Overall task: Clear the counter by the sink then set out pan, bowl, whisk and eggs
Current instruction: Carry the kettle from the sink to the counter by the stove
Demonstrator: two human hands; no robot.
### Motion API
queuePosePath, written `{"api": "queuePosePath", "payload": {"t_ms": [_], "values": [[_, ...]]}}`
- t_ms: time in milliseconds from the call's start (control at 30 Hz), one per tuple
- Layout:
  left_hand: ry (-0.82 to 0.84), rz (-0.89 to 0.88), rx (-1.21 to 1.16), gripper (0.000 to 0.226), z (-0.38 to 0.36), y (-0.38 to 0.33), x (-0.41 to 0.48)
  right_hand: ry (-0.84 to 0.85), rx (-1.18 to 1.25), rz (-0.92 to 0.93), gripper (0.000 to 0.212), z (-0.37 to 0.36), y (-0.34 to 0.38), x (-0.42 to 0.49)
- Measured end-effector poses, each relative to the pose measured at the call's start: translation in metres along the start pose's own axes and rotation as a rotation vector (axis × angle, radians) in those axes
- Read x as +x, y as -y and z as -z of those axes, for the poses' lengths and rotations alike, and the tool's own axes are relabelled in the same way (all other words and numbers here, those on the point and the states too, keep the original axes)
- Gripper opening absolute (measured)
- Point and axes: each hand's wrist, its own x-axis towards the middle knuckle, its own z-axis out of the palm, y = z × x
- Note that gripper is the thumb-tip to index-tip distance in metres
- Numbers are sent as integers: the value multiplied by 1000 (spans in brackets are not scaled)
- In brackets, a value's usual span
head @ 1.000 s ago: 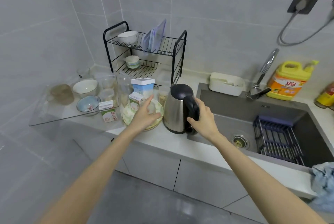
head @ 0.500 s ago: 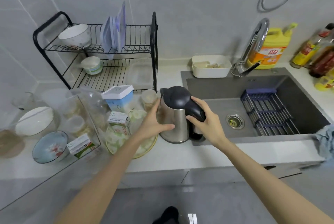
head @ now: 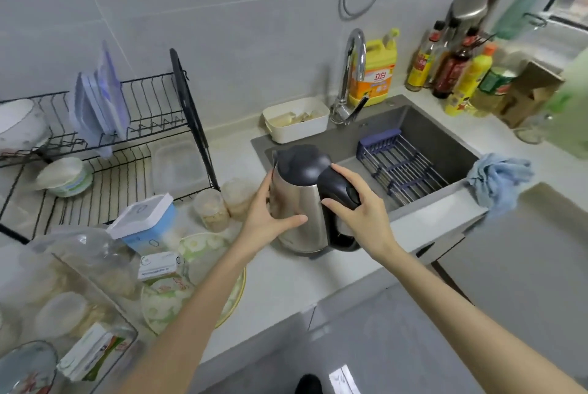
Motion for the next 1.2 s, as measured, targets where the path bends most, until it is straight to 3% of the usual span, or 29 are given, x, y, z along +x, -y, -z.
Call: {"api": "queuePosePath", "payload": {"t_ms": [233,467,633,1200], "values": [[261,-157,19,110,-84,-43,22,-266,-29,-41,53,87,1,-40],[522,-273,70,112,-226,-92,11,-562,-52,-117,52,205,-7,-119],[674,-351,31,102,-342,-126,-31,-745,-67,-164,52,292,-12,-197],[1152,-490,23,113,-713,-221,-222,-1268,-197,-286,52,556,-37,-465]]}}
